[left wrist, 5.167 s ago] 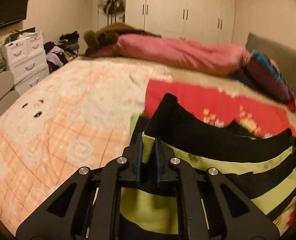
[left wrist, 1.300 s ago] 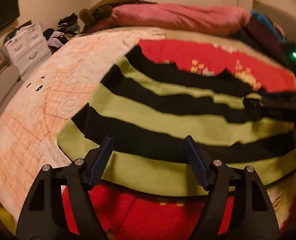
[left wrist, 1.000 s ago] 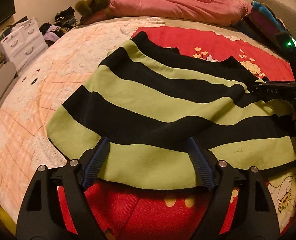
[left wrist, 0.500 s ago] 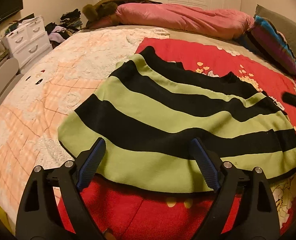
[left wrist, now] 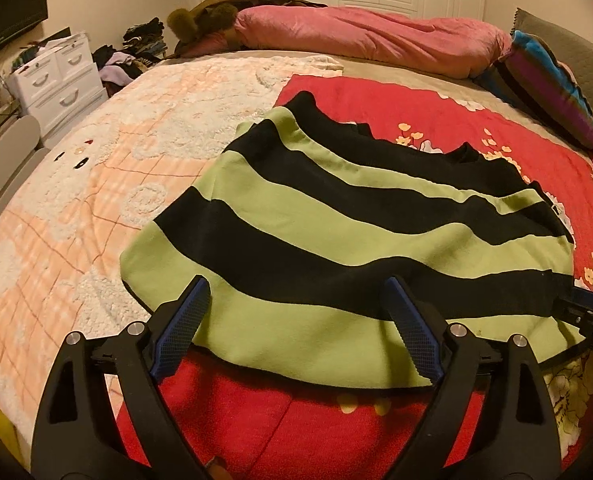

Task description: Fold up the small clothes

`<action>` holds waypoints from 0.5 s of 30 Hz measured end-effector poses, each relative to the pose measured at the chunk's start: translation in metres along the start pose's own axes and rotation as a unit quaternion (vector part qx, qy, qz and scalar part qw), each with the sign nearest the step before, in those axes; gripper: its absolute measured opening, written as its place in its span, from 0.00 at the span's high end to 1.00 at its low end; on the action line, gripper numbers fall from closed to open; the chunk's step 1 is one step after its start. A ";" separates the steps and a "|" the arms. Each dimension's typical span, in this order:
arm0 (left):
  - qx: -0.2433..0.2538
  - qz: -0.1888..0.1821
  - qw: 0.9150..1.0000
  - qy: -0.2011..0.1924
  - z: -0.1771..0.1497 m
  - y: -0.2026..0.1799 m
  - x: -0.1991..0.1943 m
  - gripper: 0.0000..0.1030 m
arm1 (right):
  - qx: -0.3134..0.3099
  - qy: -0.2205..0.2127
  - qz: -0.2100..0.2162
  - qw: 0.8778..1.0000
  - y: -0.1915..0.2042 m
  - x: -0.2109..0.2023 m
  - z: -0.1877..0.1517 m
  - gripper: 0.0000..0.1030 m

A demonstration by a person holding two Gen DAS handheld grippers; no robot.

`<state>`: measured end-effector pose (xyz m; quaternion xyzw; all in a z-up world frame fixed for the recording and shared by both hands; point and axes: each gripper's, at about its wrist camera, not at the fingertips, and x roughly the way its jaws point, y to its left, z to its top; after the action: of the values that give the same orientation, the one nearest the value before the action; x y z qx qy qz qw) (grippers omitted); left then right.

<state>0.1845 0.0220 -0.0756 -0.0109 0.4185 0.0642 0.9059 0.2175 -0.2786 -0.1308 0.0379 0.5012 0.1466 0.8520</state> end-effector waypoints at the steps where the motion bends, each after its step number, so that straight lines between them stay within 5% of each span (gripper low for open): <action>1: -0.001 0.000 1.000 0.000 0.000 0.000 0.000 0.19 | -0.005 0.000 -0.004 1.000 0.002 0.000 -0.001 0.32; 8: -0.006 0.003 1.000 -0.004 0.000 0.003 -0.003 0.16 | 0.009 -0.006 0.012 1.000 -0.003 -0.012 -0.001 0.32; 15: -0.022 0.012 0.999 -0.023 0.003 0.011 -0.014 0.11 | 0.024 -0.057 0.030 0.998 -0.006 -0.051 0.004 0.14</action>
<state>0.1764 0.0319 -0.0631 -0.0244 0.3960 0.0840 0.9141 0.1995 -0.2984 -0.0870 0.0820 0.4538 0.1578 0.8732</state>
